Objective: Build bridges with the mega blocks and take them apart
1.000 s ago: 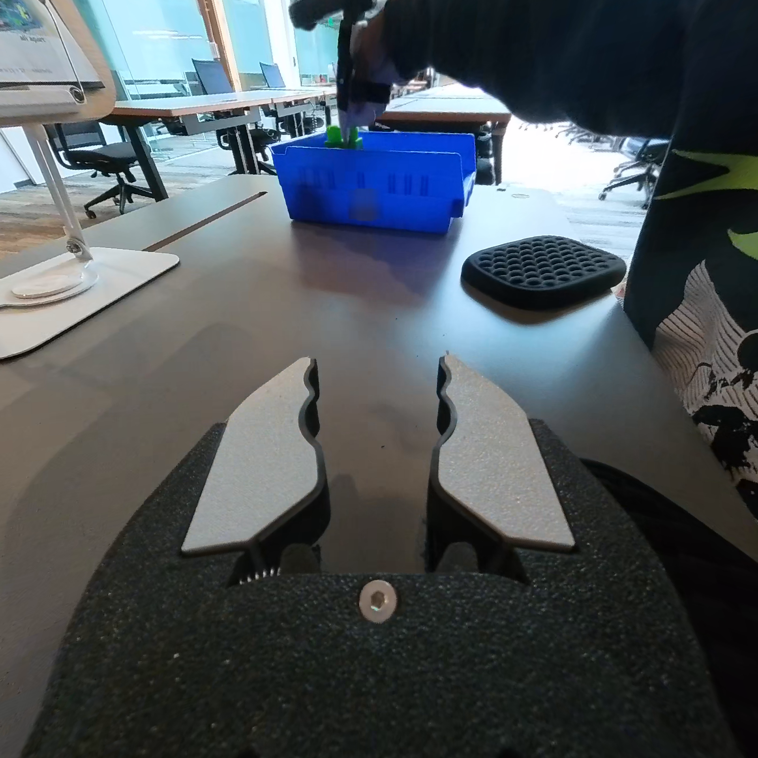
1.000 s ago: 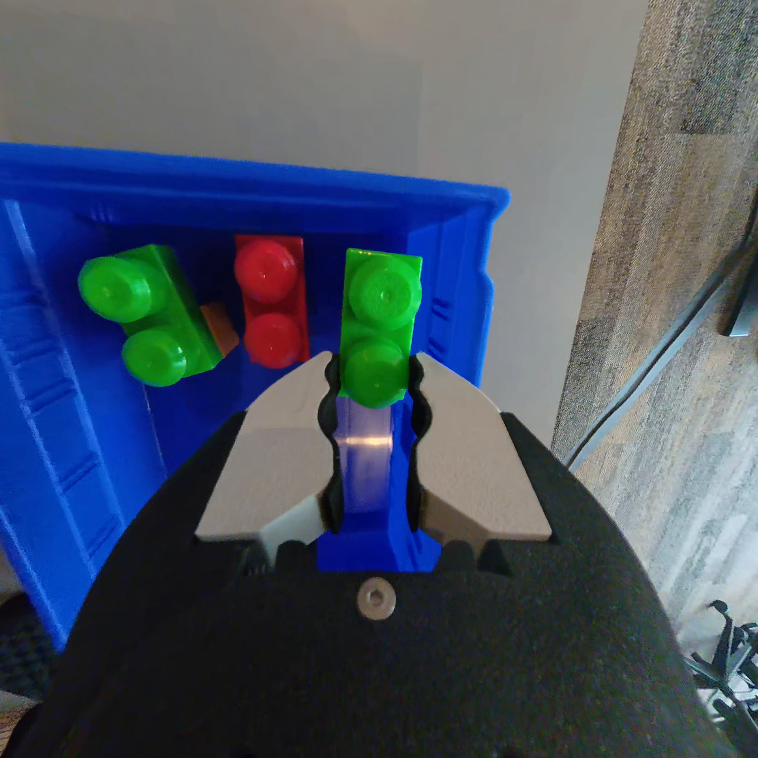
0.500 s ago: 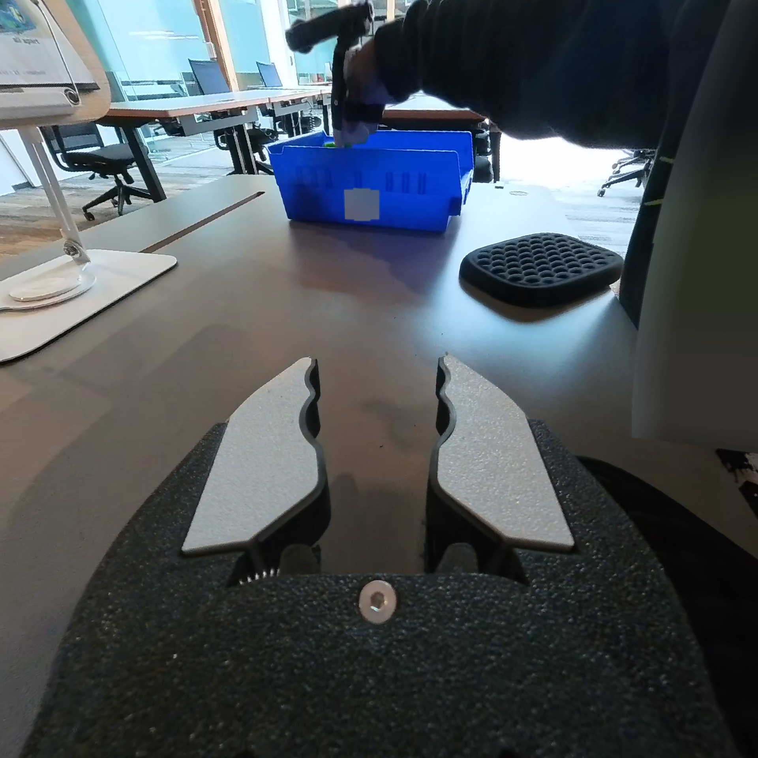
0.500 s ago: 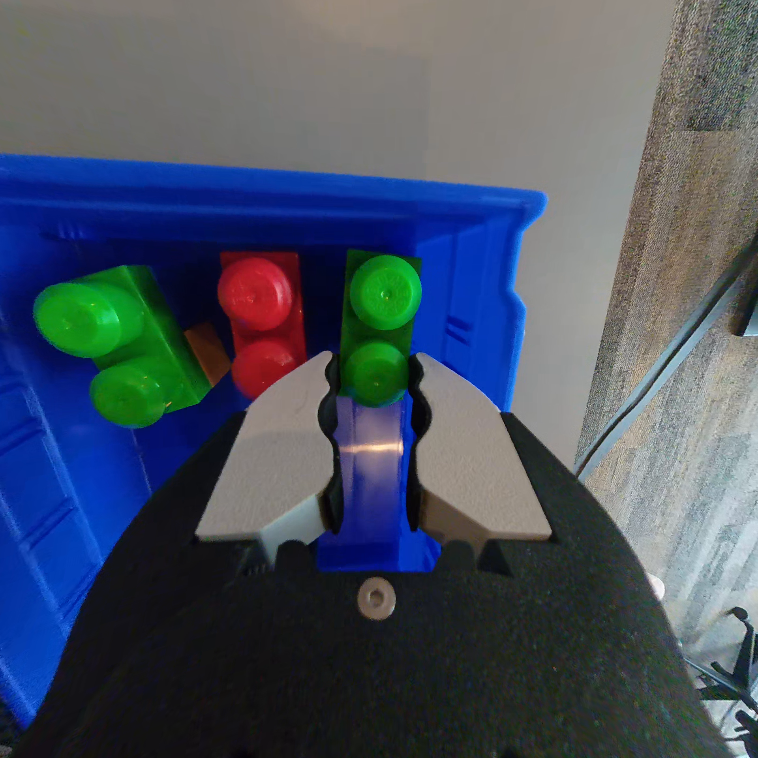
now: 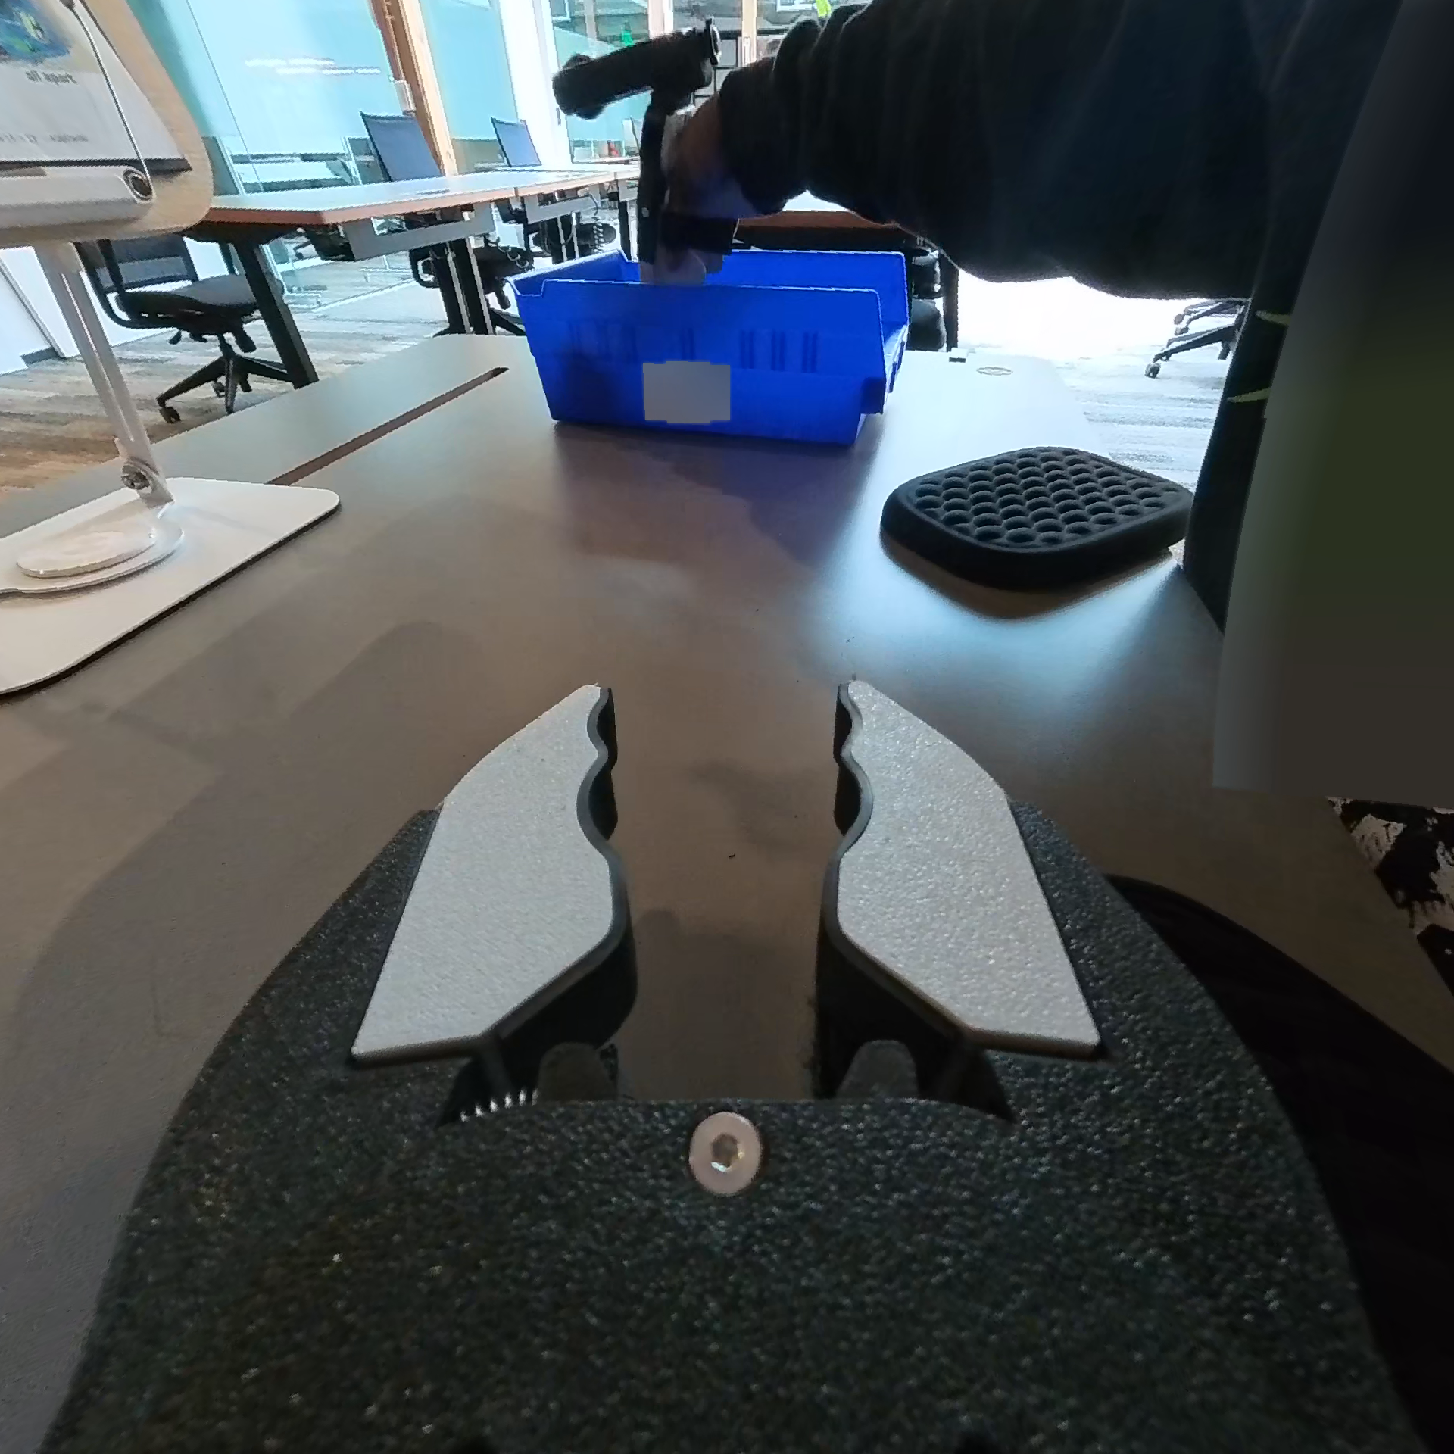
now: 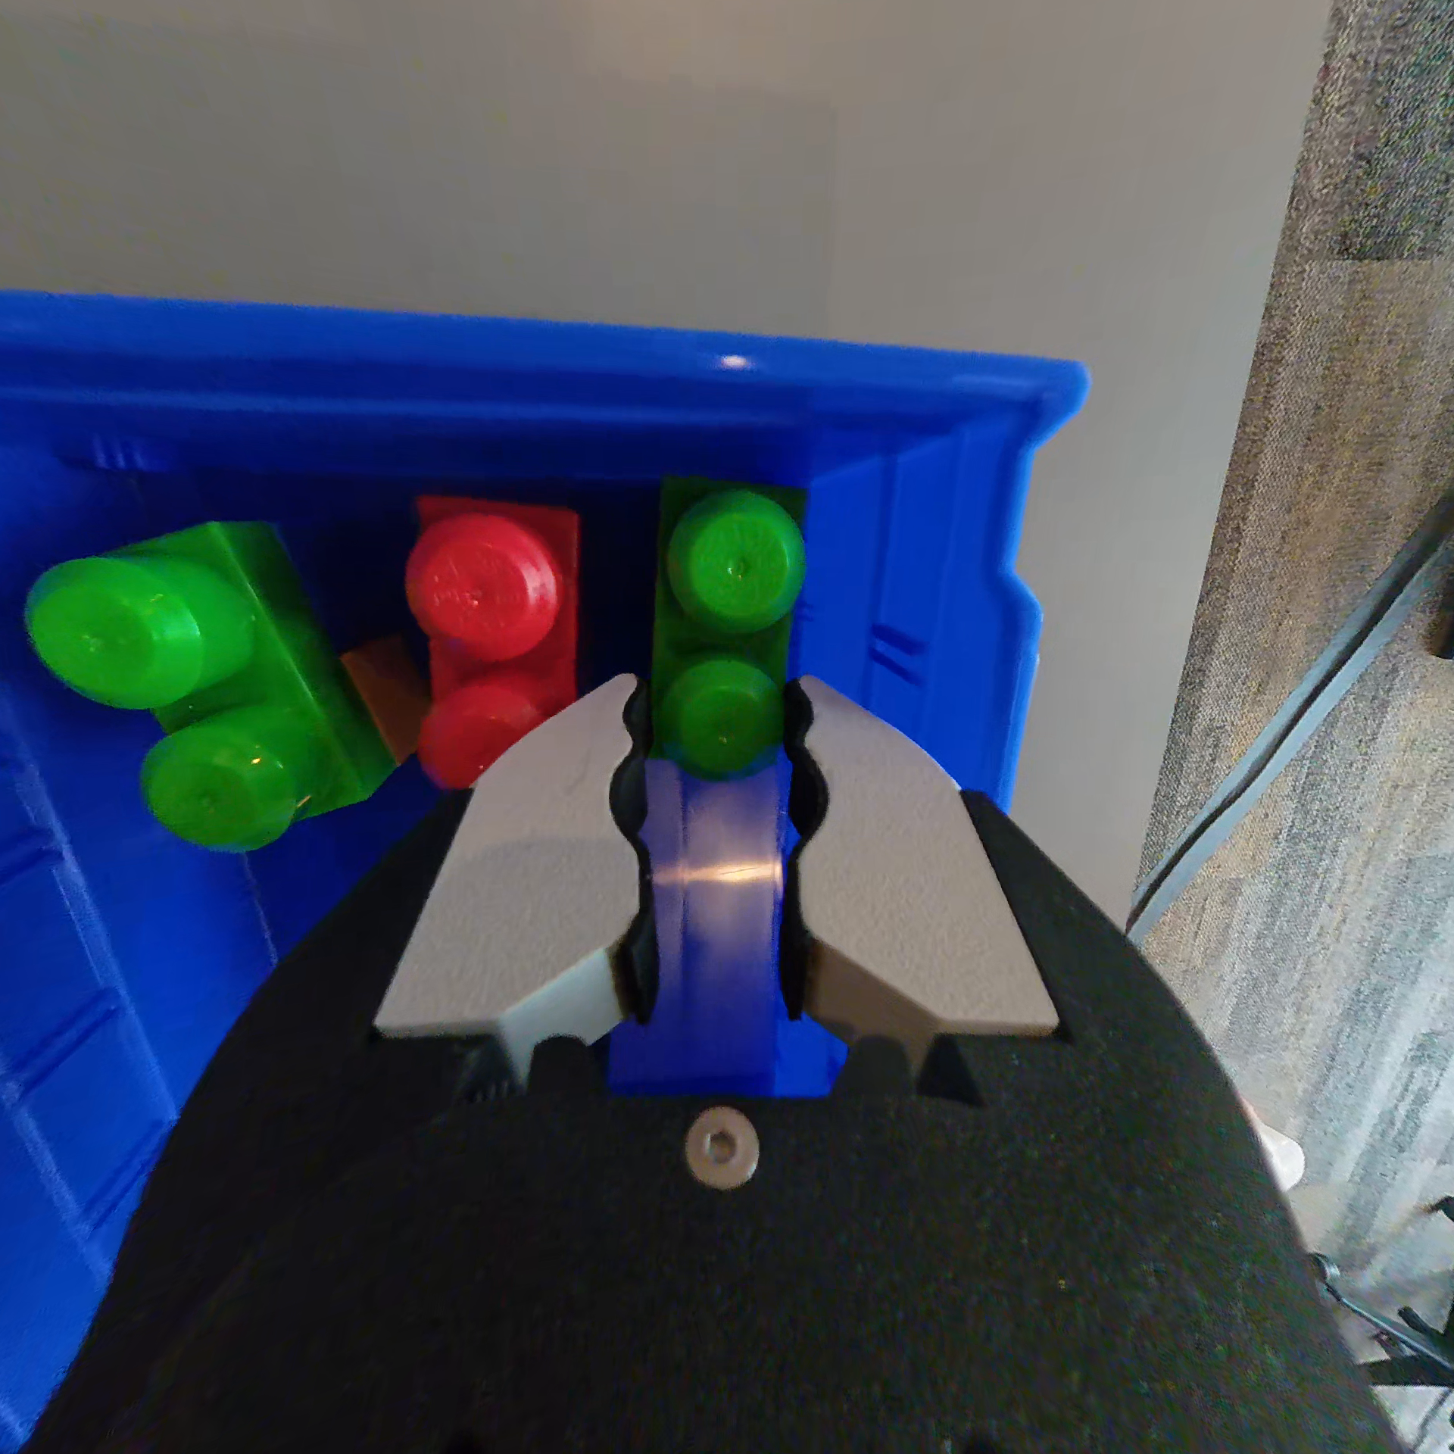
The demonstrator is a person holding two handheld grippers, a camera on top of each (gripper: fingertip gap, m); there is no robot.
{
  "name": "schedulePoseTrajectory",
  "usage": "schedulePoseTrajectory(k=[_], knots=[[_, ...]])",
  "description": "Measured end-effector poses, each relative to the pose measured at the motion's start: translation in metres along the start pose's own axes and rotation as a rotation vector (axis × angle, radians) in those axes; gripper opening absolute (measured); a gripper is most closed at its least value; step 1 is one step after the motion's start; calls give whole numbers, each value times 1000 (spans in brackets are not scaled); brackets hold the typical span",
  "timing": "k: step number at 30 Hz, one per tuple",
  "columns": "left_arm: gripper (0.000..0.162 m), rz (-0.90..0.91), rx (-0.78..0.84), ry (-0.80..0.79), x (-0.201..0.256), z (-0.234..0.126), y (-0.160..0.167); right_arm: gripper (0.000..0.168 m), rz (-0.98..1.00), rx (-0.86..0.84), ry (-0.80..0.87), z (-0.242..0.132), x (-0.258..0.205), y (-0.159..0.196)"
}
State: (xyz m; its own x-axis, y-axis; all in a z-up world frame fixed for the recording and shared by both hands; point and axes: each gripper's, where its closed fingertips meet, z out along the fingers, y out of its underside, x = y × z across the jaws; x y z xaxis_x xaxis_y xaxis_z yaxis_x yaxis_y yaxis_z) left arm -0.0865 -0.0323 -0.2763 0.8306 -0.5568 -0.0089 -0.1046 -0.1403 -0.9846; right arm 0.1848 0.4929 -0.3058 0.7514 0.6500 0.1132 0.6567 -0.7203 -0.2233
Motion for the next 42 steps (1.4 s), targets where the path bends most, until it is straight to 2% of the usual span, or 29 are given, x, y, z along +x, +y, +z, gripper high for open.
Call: schedulePoseTrajectory(k=[10, 19, 24, 28, 35, 42], knots=[[53, 5, -2, -1, 0, 0, 0, 32, -21, 14, 18, -4, 0, -1], [53, 23, -12, 1, 2, 1, 1, 37, -37, 90, 23, -33, 2, -10], [53, 24, -13, -2, 2, 1, 2, 40, -58, 215, -27, -69, -12, -21], [53, 17, -10, -9, 0, 1, 1, 51, -124, 366, -56, -112, -35, -23], [54, 12, -12, -22, -1, 2, 1, 66, -288, 624, -83, -171, -95, 8], [54, -6, 34, -59, -7, -3, -4, 78, -459, 759, -119, -186, -163, 71]])
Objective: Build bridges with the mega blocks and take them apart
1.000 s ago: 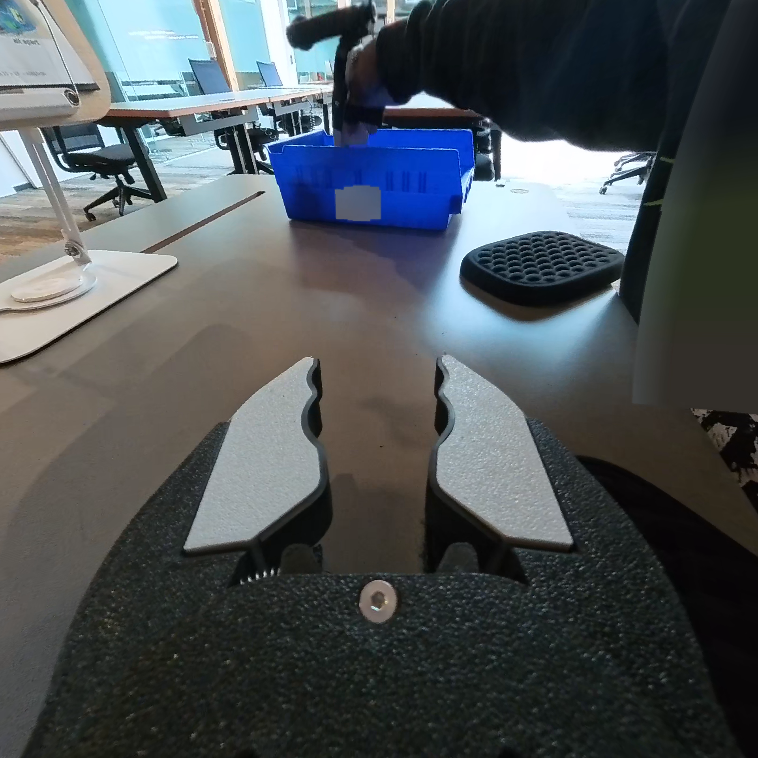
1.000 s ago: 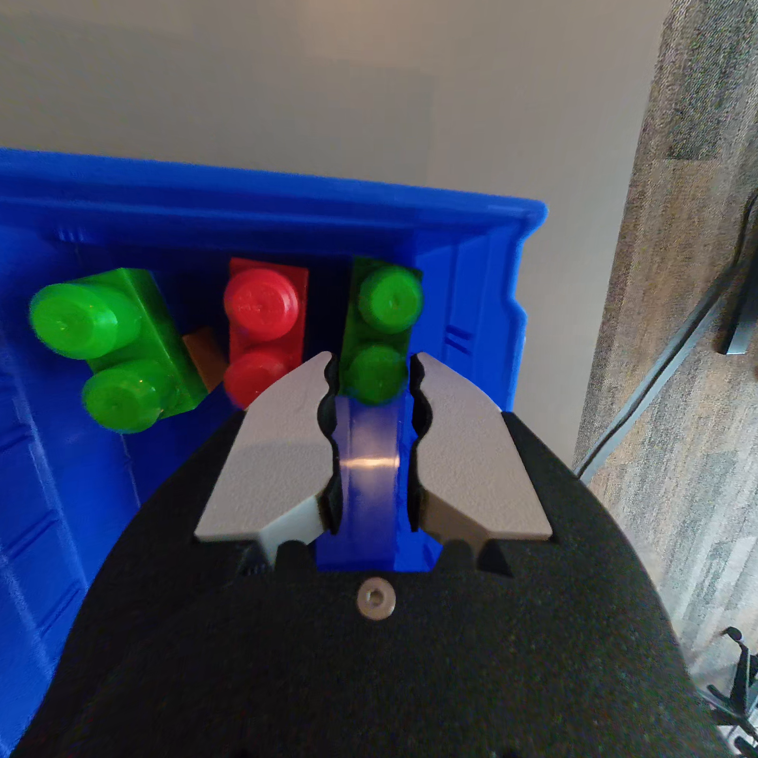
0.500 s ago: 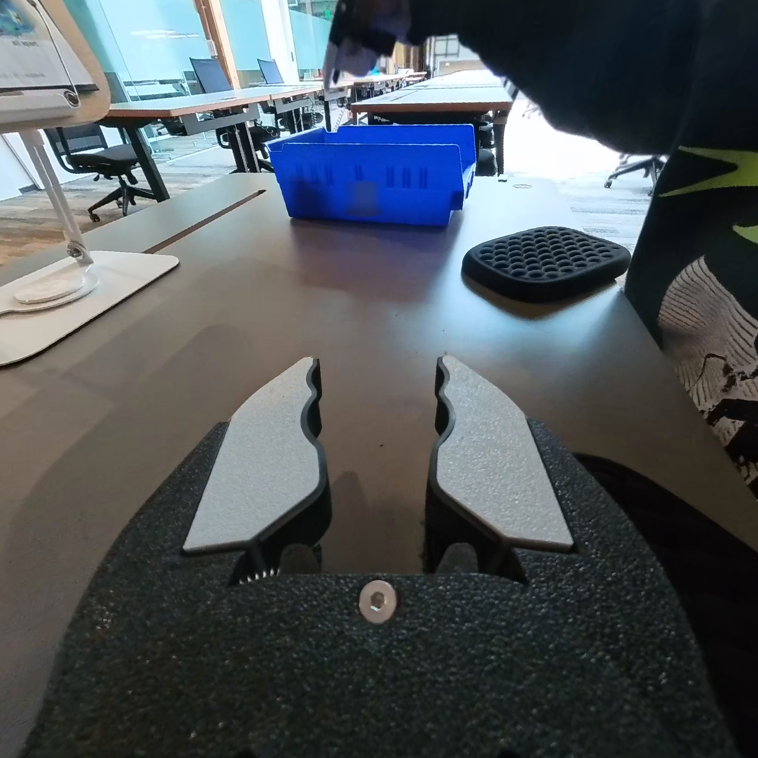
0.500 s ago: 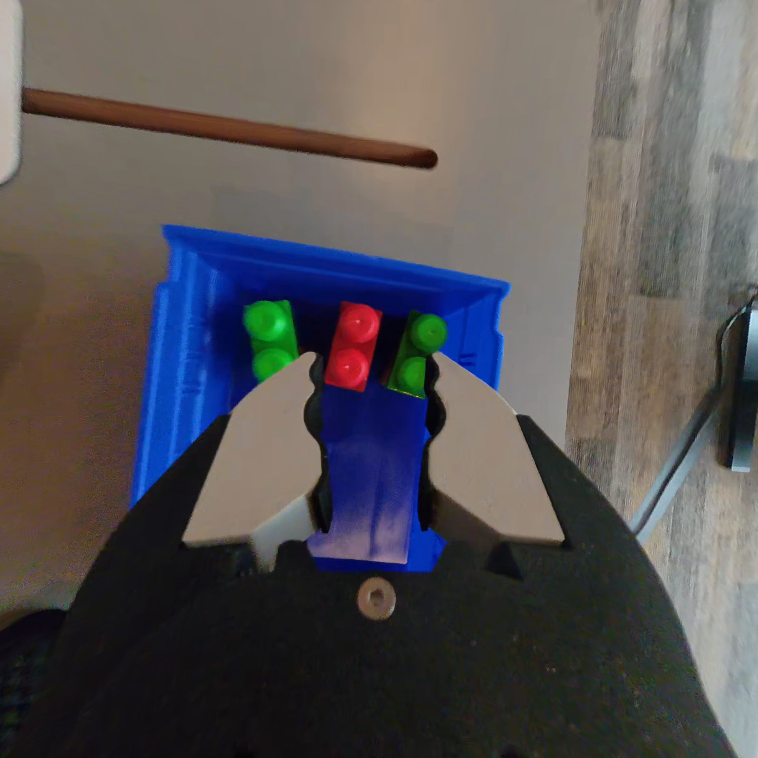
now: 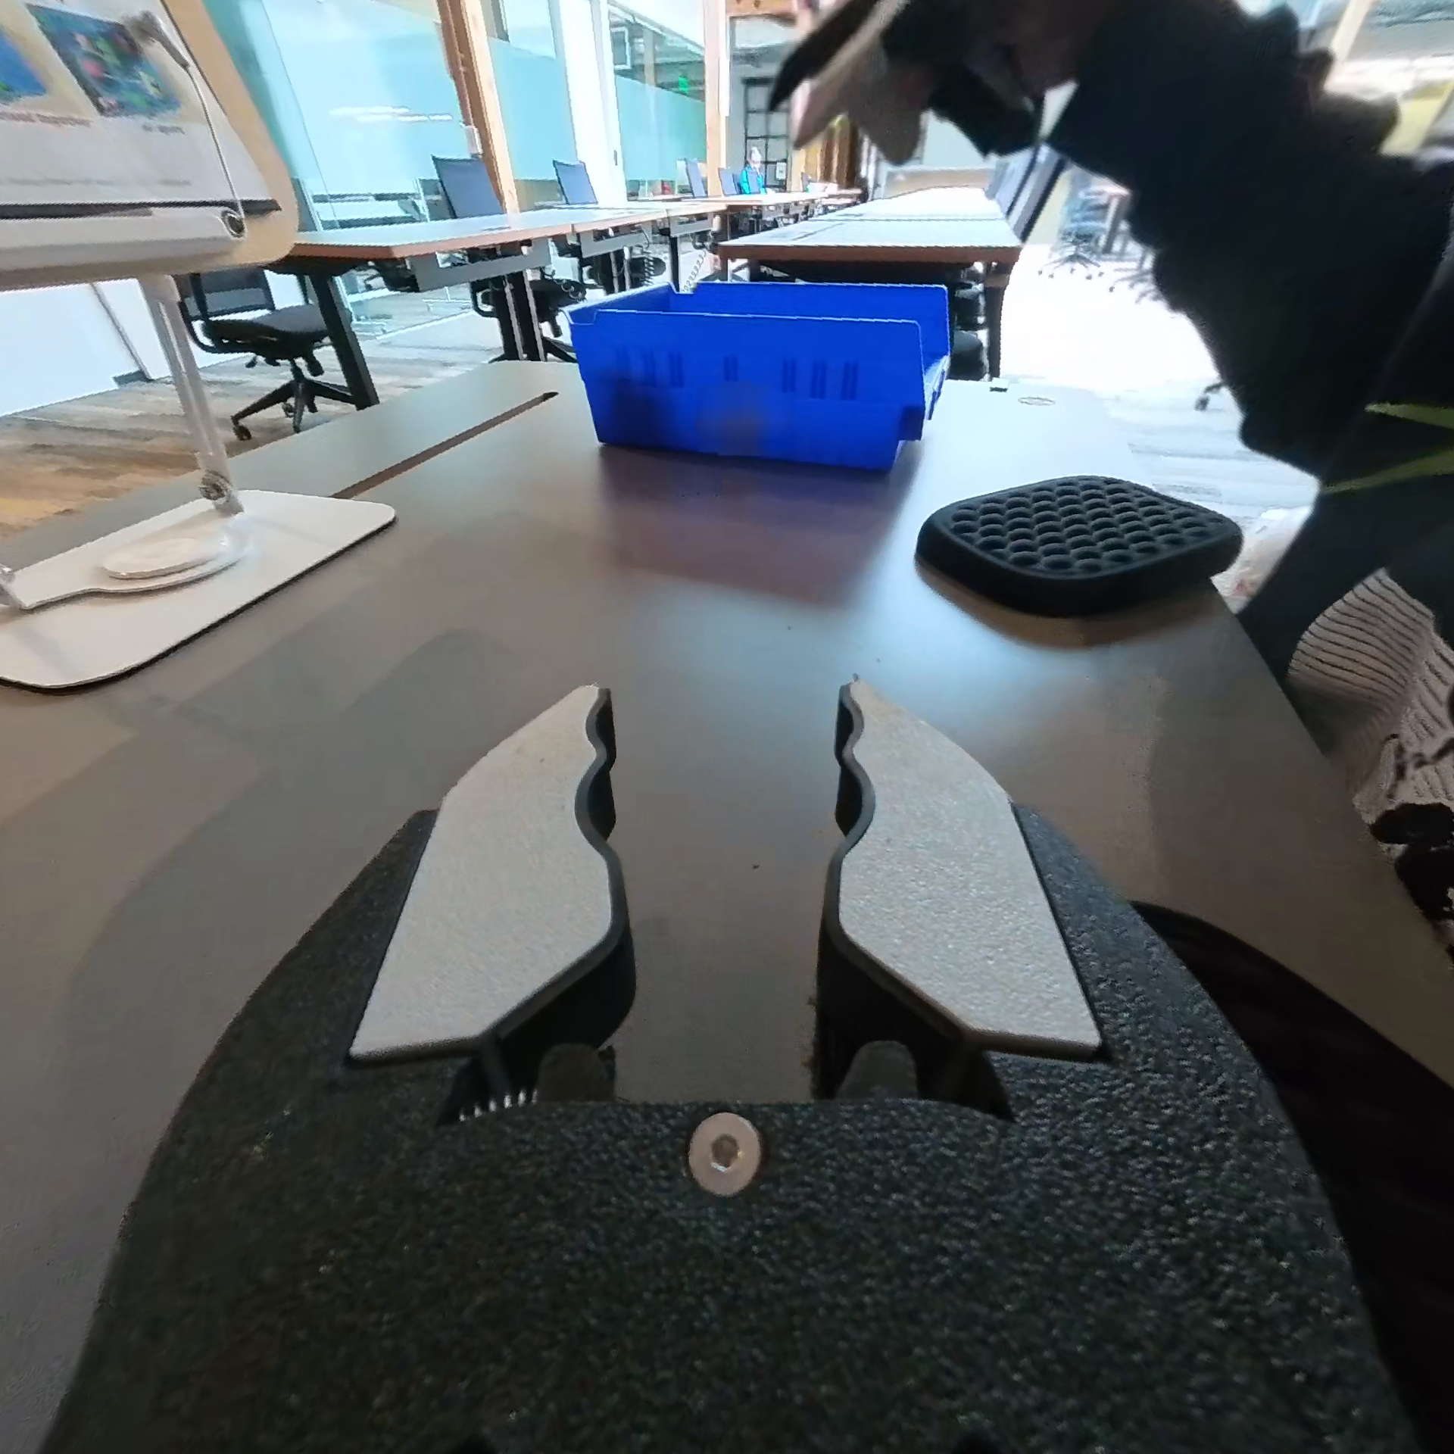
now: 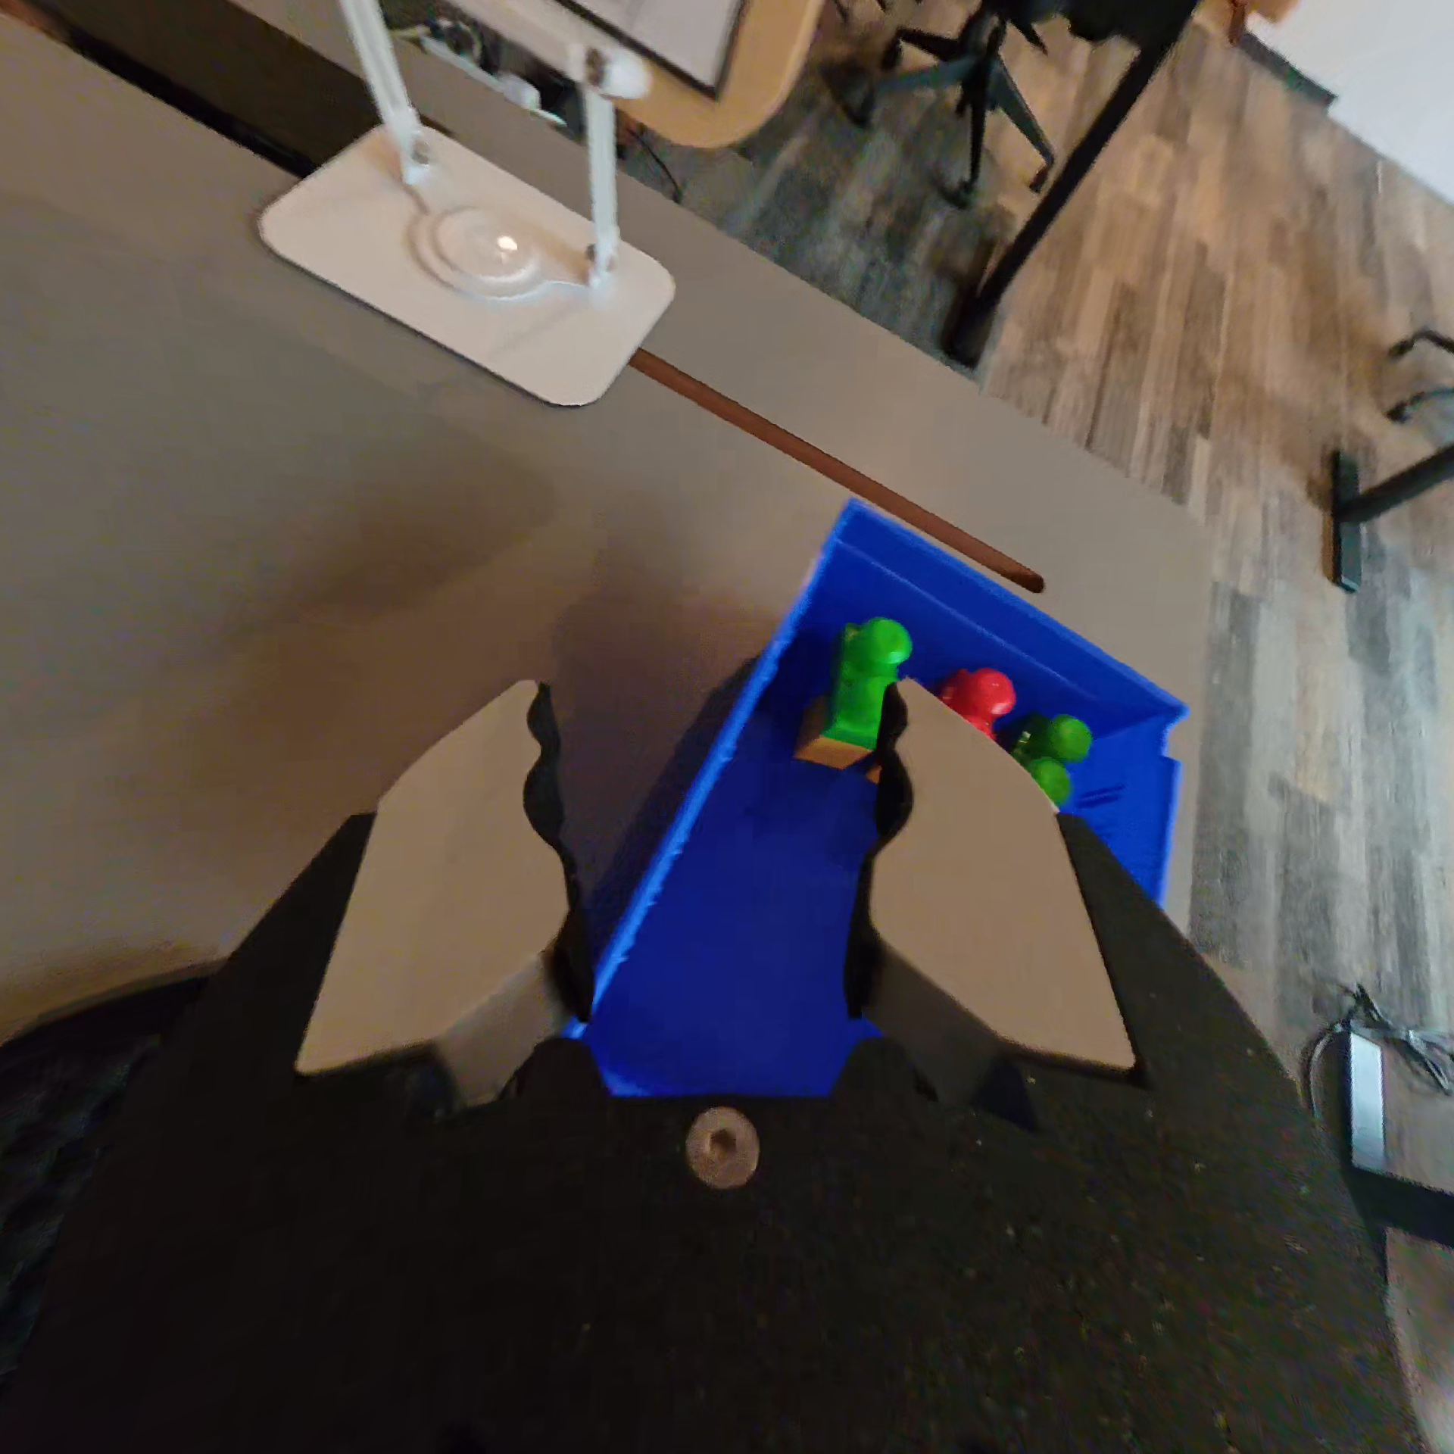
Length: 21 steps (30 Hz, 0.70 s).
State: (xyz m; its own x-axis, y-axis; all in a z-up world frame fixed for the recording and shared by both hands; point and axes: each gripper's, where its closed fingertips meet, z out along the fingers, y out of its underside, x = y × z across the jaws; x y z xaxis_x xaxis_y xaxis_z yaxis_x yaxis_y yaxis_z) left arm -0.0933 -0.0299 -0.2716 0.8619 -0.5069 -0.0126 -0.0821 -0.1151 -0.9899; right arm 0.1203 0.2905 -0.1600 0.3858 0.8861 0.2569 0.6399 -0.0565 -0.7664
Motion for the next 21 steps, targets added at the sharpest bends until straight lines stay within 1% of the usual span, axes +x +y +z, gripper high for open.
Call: schedulePoseTrajectory(k=[2, 4, 8, 11, 14, 17, 19, 21], knots=[[53, 14, 20, -45, -3, -1, -6, 84, -41, 46, -23, -8, -27, 6], [53, 28, 58, -91, -3, -5, -20, 87, -82, 98, -45, -14, -54, 12], [53, 3, 143, -155, 7, -20, -60, 83, -102, 221, -96, -14, -98, 20], [54, 3, 159, -232, 14, -39, -83, 78, -82, 330, -100, 1, -115, 25], [54, 29, 122, -370, 12, -67, -93, 77, -32, 414, -116, 19, -123, 30], [54, 58, 47, -547, 2, -107, -97, 77, -38, 414, -156, 31, -133, 38], [53, 86, -48, -677, -12, -140, -95, 76, -80, 406, -136, 36, -134, 42], [54, 128, -174, -819, -34, -177, -90, 74, -108, 420, -152, 39, -141, 44]])
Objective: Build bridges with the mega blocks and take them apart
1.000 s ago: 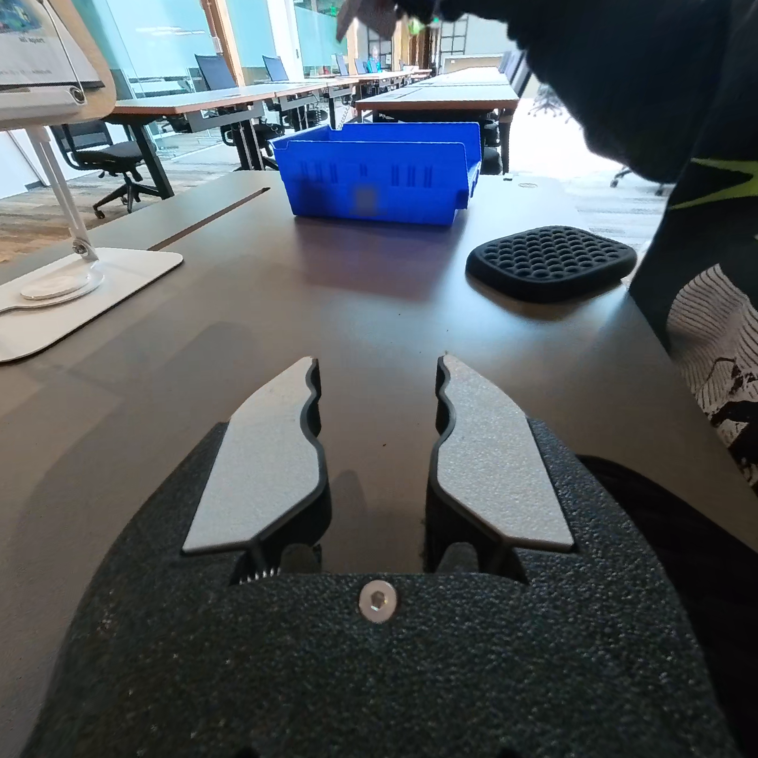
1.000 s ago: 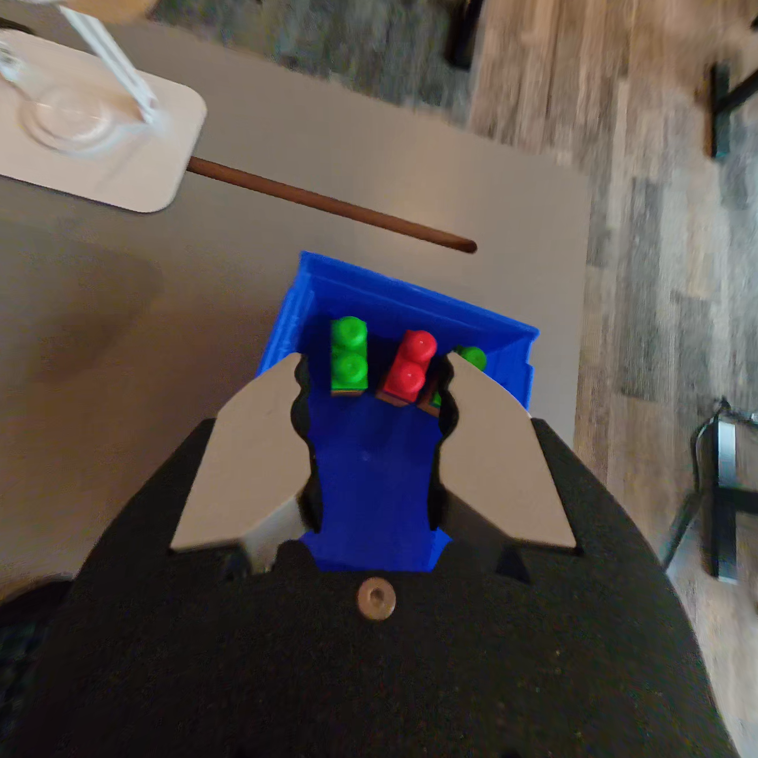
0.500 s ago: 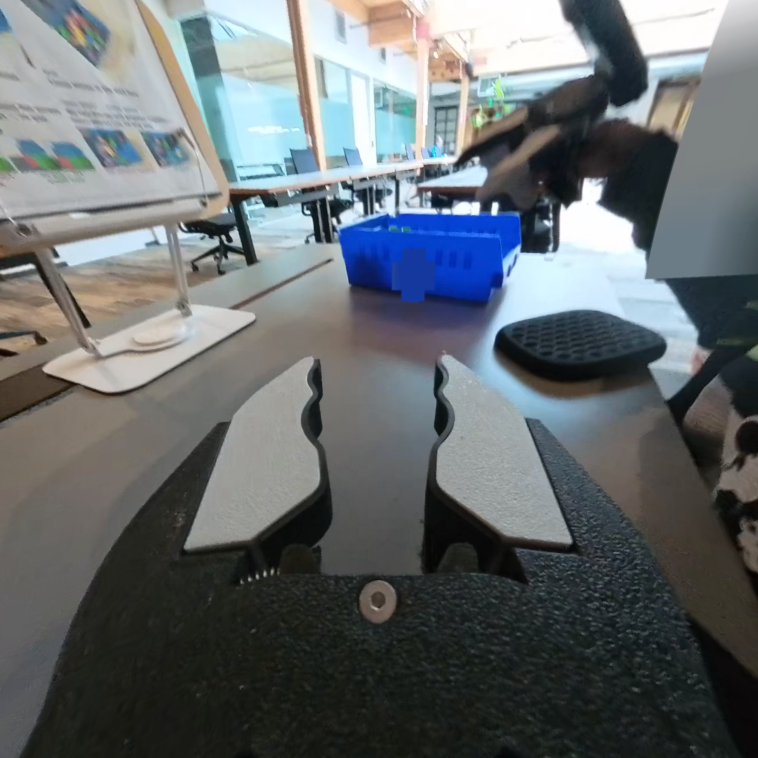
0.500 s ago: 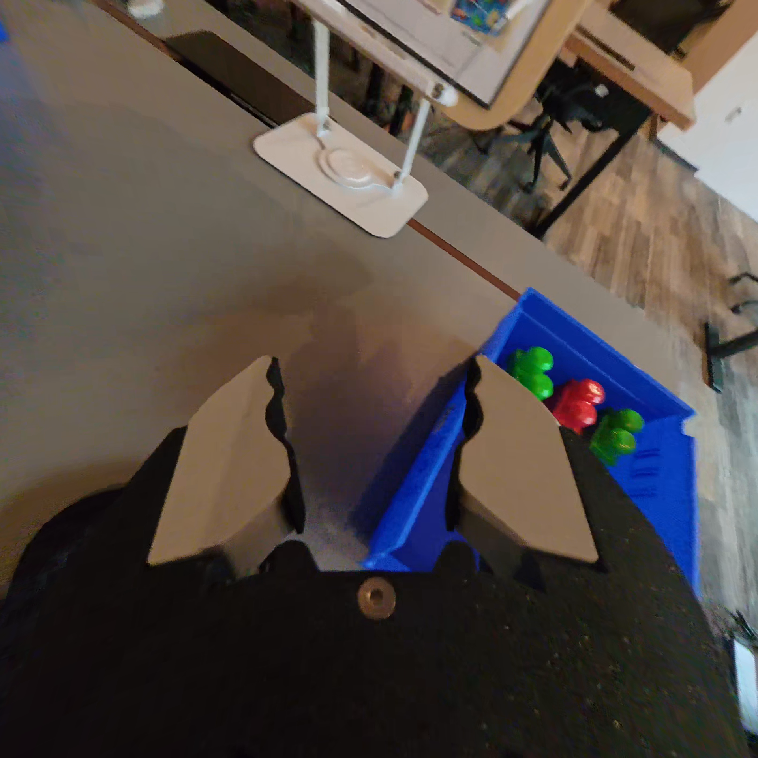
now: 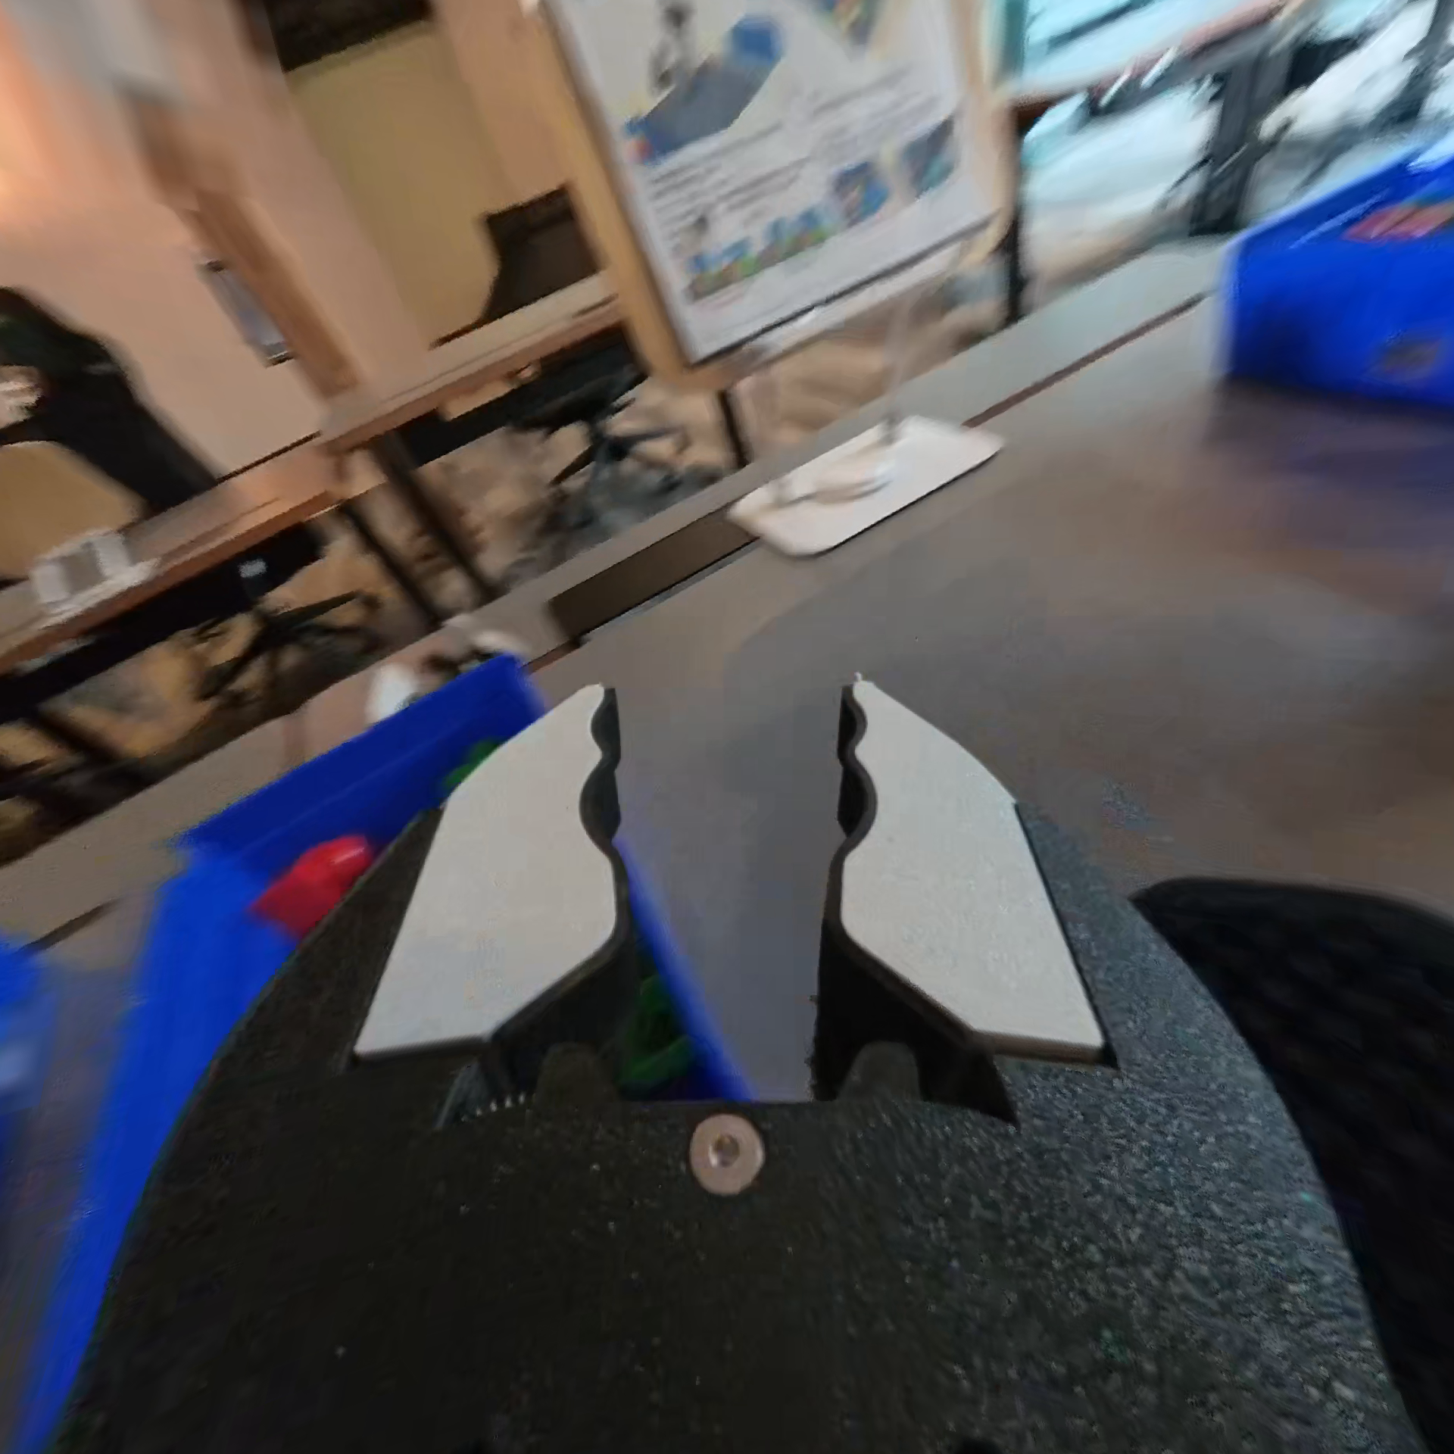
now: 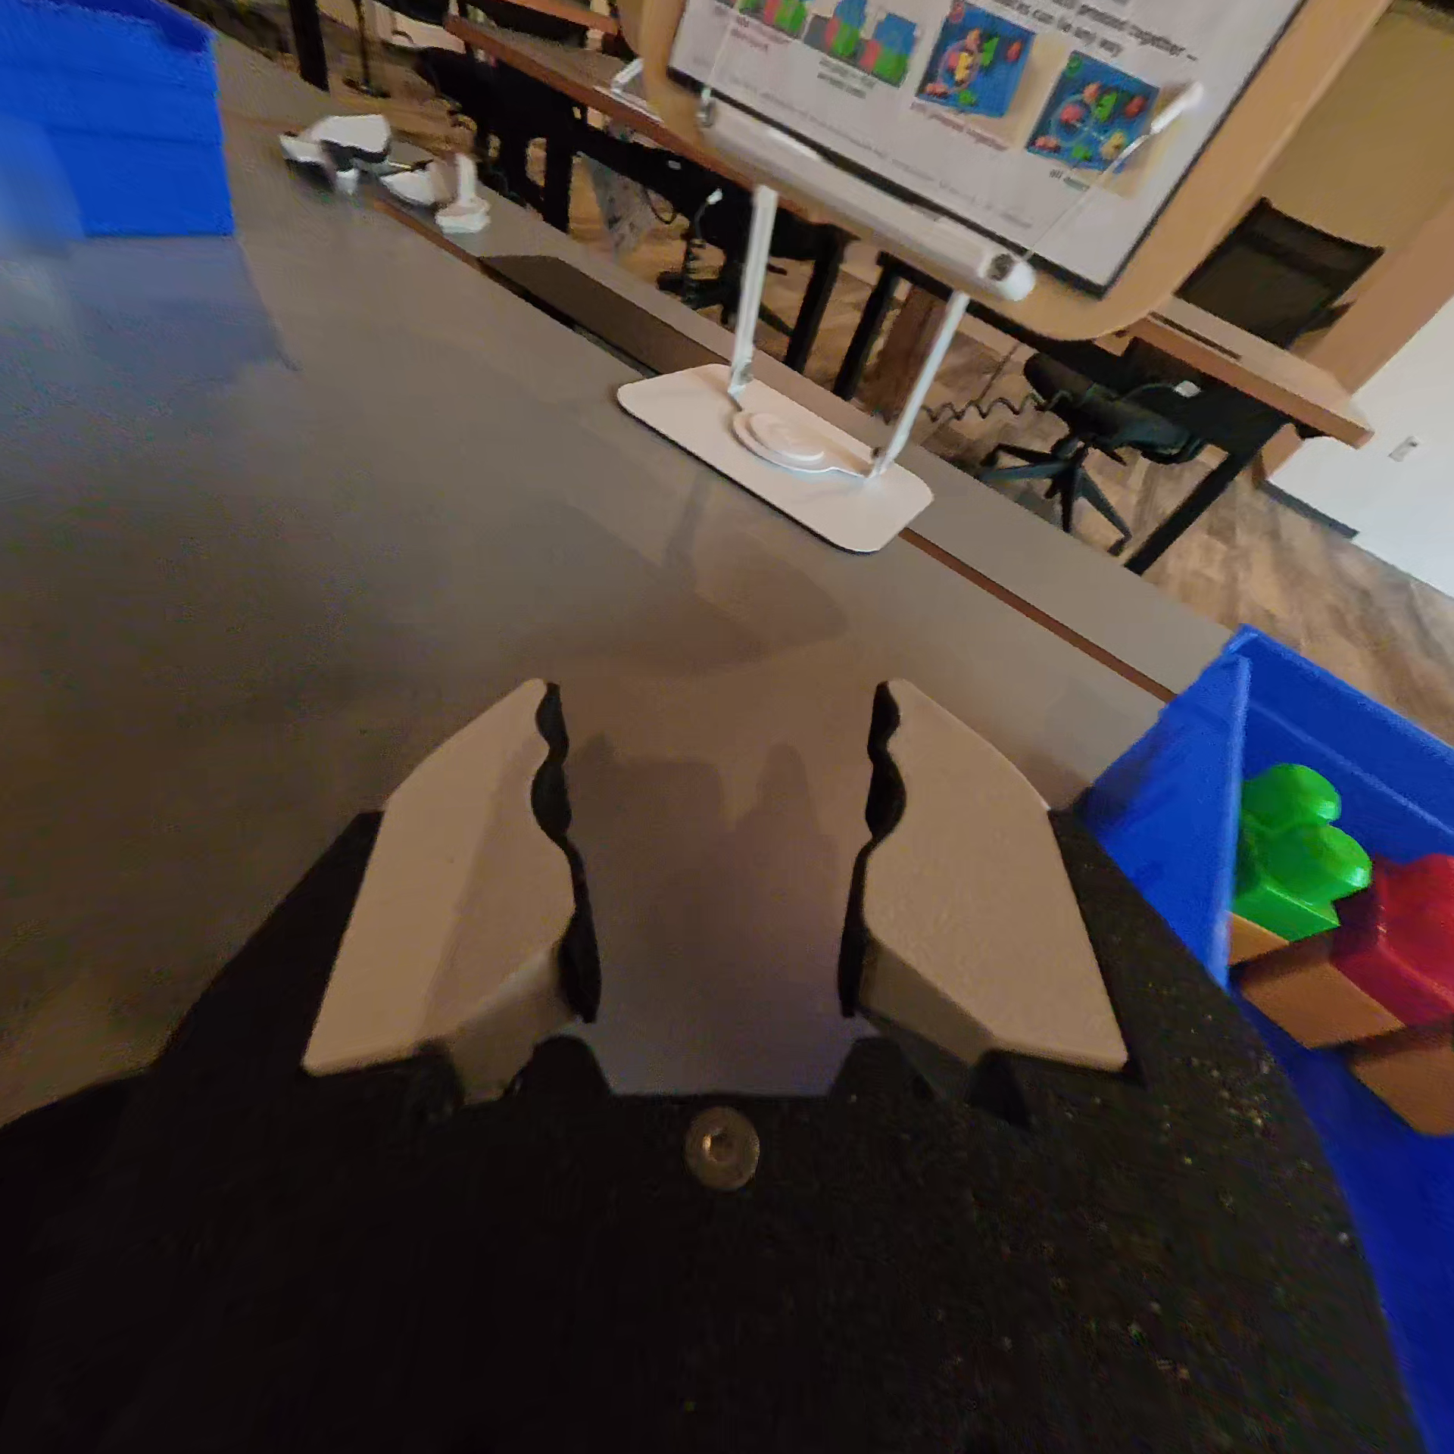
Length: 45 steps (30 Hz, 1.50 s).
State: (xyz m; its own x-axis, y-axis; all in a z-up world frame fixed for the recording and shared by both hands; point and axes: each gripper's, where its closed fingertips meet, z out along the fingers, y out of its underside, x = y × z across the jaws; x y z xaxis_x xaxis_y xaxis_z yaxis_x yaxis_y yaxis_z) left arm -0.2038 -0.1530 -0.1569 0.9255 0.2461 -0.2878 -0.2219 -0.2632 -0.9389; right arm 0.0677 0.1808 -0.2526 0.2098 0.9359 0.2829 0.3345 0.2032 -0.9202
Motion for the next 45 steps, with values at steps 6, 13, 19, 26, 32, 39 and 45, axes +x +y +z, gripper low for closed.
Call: schedulePoseTrajectory(k=[6, 13, 19, 26, 32, 39, 45], knots=[[55, 436, -395, -317, -129, 1, 49, 76, -21, -39, -78, 6, -18, 10], [54, 636, -572, -236, -195, 72, 112, 74, 28, -34, -103, 7, -19, 12], [50, 700, -724, -158, -231, 110, 175, 73, 33, -79, -91, 10, -16, 24], [43, 866, -801, -113, -242, 124, 193, 73, 50, -100, -93, 12, -15, 29], [44, 1039, -971, -112, -252, 123, 211, 72, 63, -97, -92, 12, -14, 30], [32, 1156, -1008, -166, -257, 127, 210, 72, 53, -100, -104, 13, -17, 29], [31, 902, -840, -295, -253, 114, 164, 72, 54, -89, -115, 11, -19, 27]])
